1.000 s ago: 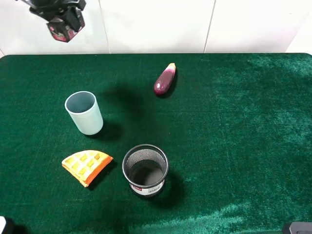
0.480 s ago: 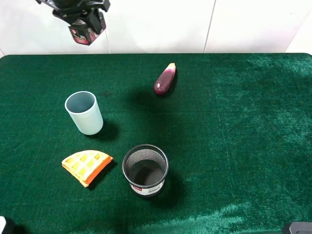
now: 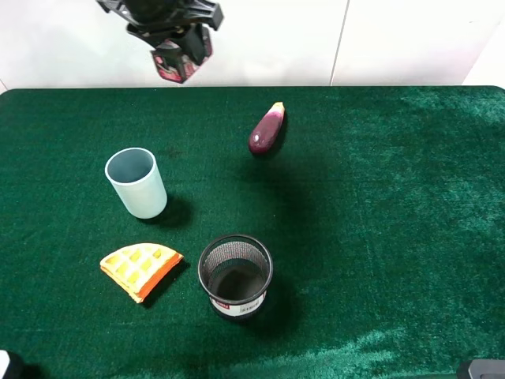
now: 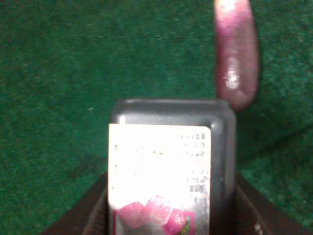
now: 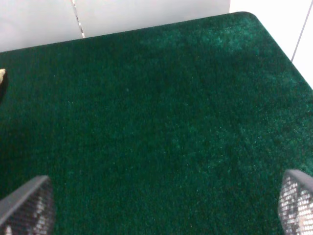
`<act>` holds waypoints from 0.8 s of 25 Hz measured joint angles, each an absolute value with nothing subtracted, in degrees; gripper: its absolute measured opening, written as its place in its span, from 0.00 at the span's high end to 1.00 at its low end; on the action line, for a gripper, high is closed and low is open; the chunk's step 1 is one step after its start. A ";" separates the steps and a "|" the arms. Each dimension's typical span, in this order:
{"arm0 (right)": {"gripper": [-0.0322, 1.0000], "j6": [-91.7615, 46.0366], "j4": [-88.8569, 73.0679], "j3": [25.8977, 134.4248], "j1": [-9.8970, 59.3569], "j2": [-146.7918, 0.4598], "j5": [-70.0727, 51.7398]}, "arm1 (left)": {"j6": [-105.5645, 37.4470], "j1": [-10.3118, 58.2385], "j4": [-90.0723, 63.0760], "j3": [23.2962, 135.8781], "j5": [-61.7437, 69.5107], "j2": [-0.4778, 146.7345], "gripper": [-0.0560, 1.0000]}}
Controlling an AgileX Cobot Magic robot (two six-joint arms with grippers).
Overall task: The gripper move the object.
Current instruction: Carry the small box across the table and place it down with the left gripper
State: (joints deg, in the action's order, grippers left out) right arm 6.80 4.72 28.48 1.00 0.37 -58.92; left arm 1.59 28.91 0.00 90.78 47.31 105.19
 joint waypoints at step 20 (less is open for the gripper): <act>0.30 6.80 4.72 28.48 1.00 0.37 -58.92 | 1.77 43.35 0.00 90.84 41.56 107.48 0.50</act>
State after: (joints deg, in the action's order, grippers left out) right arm 6.80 4.72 28.48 1.00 0.37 -58.92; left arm 1.77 43.35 0.00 90.84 41.56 107.48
